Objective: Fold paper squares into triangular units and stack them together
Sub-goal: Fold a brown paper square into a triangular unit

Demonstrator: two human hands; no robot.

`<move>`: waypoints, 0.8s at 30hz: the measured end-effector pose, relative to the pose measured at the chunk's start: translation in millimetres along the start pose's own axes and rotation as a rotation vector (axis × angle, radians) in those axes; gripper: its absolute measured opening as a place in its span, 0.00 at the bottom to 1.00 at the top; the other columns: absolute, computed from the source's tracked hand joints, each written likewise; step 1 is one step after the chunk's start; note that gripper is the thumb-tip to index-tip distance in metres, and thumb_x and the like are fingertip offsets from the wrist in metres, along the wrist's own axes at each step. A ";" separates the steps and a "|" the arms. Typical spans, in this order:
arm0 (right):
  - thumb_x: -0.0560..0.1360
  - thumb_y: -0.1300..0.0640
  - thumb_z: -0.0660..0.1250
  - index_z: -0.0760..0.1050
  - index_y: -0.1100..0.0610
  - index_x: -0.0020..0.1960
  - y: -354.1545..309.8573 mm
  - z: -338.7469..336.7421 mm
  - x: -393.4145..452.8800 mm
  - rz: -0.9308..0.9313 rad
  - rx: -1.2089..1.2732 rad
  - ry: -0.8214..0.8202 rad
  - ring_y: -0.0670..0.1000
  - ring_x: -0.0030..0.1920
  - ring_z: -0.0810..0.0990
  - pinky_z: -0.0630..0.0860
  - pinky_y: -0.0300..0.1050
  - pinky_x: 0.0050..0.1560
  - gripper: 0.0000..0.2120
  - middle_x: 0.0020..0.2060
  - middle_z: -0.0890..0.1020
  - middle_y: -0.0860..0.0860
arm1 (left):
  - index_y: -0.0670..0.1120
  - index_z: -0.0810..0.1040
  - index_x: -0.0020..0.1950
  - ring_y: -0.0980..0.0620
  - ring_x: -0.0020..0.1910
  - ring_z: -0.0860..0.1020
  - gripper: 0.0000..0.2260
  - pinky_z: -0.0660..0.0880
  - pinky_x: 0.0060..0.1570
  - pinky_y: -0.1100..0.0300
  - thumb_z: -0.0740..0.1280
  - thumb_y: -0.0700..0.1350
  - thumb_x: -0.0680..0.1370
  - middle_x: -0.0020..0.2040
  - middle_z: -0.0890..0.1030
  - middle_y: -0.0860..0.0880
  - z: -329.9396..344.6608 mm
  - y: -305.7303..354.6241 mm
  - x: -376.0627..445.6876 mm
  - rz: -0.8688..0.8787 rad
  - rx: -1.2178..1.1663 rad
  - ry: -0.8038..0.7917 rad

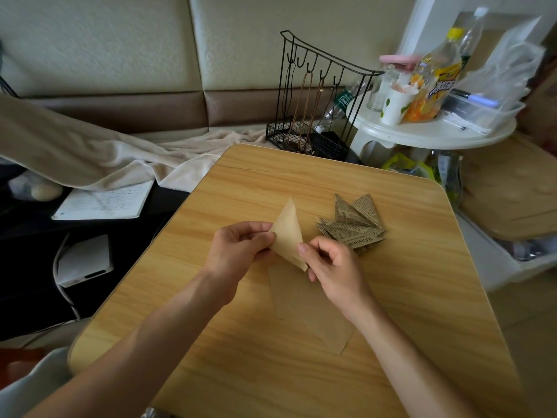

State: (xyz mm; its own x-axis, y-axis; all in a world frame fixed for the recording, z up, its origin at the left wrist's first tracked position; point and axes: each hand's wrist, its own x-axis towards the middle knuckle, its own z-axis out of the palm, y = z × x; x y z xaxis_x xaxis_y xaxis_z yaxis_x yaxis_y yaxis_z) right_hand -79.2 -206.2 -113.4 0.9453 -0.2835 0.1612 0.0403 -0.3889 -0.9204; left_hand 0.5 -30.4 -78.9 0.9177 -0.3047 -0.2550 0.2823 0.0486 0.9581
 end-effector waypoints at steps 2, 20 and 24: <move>0.82 0.50 0.69 0.76 0.58 0.38 0.9 1.2 1.5 0.010 -0.020 0.009 0.47 0.28 0.72 0.69 0.44 0.35 0.17 0.24 0.75 0.49 | 0.40 0.85 0.53 0.54 0.44 0.85 0.05 0.83 0.48 0.62 0.73 0.35 0.78 0.43 0.86 0.47 0.6 -0.7 0.5 -0.004 -0.009 0.004; 0.80 0.54 0.71 0.79 0.52 0.38 -6.6 4.9 4.4 -0.027 -0.107 0.130 0.43 0.31 0.69 0.66 0.46 0.36 0.12 0.27 0.73 0.42 | 0.38 0.83 0.55 0.51 0.45 0.84 0.06 0.83 0.54 0.55 0.72 0.37 0.78 0.45 0.84 0.44 2.6 -1.4 0.3 -0.016 0.069 -0.063; 0.81 0.53 0.70 0.81 0.53 0.41 -8.1 3.1 3.1 0.011 -0.051 0.103 0.43 0.30 0.70 0.67 0.43 0.35 0.10 0.25 0.73 0.42 | 0.37 0.84 0.54 0.50 0.45 0.84 0.07 0.83 0.54 0.55 0.73 0.38 0.78 0.46 0.85 0.43 2.7 -1.0 0.1 -0.011 0.071 -0.051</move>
State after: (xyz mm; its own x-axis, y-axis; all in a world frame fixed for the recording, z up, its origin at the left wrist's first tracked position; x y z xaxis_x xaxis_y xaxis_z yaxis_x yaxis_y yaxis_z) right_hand -75.7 -201.2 -106.6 0.9071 -0.3757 0.1896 0.0112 -0.4288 -0.9033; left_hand -0.5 -33.0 -79.5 0.8988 -0.3528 -0.2603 0.2703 -0.0216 0.9625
